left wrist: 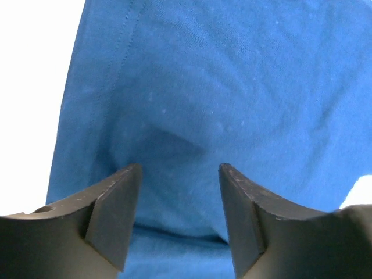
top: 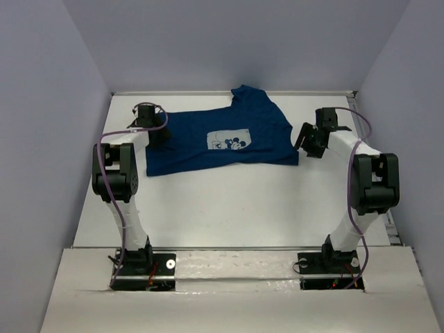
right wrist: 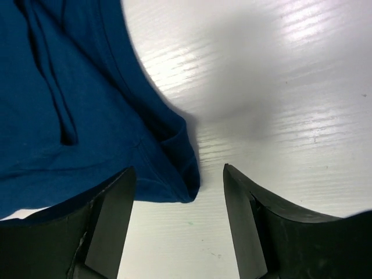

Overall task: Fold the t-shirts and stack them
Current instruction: Fold the tshirt

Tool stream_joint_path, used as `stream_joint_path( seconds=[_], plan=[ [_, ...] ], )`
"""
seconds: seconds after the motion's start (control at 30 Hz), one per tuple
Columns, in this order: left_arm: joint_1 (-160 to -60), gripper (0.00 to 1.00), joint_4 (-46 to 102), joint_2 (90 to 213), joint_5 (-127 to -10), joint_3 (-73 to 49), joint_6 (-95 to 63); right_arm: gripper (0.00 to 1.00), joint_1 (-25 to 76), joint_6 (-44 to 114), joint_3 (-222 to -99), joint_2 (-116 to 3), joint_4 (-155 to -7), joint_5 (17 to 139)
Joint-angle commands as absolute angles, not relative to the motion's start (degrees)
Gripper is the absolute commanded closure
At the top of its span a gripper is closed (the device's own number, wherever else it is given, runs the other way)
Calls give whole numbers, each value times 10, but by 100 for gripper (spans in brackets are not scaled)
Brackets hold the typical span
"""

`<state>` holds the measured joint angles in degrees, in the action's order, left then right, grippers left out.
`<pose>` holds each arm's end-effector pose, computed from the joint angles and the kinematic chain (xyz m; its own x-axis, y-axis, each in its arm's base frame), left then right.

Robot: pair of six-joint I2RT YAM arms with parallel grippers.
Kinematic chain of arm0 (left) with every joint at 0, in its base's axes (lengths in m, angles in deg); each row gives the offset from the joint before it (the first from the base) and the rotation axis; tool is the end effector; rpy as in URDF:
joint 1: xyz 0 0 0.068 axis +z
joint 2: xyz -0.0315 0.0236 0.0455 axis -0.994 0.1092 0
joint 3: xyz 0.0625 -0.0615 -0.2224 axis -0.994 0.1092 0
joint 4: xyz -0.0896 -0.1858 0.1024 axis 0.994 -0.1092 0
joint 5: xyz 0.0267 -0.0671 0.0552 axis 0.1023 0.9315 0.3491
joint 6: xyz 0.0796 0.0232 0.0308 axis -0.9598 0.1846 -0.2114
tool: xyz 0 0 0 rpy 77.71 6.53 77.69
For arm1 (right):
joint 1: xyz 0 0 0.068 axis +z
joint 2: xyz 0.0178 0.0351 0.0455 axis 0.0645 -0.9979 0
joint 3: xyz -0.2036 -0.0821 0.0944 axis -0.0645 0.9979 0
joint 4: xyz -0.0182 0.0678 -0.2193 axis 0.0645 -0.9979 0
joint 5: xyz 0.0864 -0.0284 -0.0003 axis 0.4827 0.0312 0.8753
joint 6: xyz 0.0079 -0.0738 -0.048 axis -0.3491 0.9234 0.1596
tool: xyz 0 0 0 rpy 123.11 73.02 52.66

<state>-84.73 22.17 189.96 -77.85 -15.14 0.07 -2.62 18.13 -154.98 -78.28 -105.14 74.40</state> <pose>0.4279 -0.0063 0.1362 -0.5977 -0.4541 -0.6607 -0.3068 0.8910 -0.3347 0.3624 0.0119 0.1446 -0.7920 0.3874 -0.4719 0.2906 0.9190 0.2666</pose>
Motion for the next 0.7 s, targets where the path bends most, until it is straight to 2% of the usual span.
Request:
stream_joint_path(
  seconds=[0.0, 0.03, 0.13, 0.17, 0.2, 0.23, 0.27, 0.33, 0.37, 0.4, 0.47, 0.57, 0.67],
  plan=[
    [-841, 36, 198, 1789, -787, -157, -13, 32, -25, 184, -1582, -726, -1055, 770],
    [-841, 34, 194, 1773, -792, -155, -14, 32, -15, 183, -1584, -719, -1056, 769],
    [-841, 31, 188, 1715, -797, -125, -14, 60, 19, 180, -1590, -713, -1050, 784],
    [-841, 31, 192, 1700, -794, -112, -13, 90, 39, 178, -1593, -719, -1048, 785],
    [-841, 34, 193, 1686, -780, -77, -12, 98, 47, 177, -1601, -728, -1046, 785],
    [-841, 38, 194, 1661, -772, -57, -10, 100, 55, 178, -1608, -737, -1049, 785],
    [-841, 42, 189, 1651, -772, -40, -9, 100, 61, 179, -1615, -758, -1050, 783],
    [-841, 43, 188, 1616, -760, 20, -2, 97, 73, 178, -1629, -774, -1046, 772],
    [-841, 43, 192, 1606, -764, 37, -1, 91, 78, 177, -1634, -783, -1046, 772],
    [-841, 43, 199, 1600, -783, 52, -3, 79, 78, 176, -1641, -802, -1052, 772],
    [-836, 44, 196, 1606, -790, 67, -7, 64, 83, 175, -1655, -819, -1056, 770],
    [-830, 51, 208, 1628, -793, 67, -13, 57, 83, 171, -1667, -846, -1060, 767],
    [-830, 60, 208, 1655, -788, 57, -16, 58, 89, 168, -1677, -869, -1058, 775]
  ],
)
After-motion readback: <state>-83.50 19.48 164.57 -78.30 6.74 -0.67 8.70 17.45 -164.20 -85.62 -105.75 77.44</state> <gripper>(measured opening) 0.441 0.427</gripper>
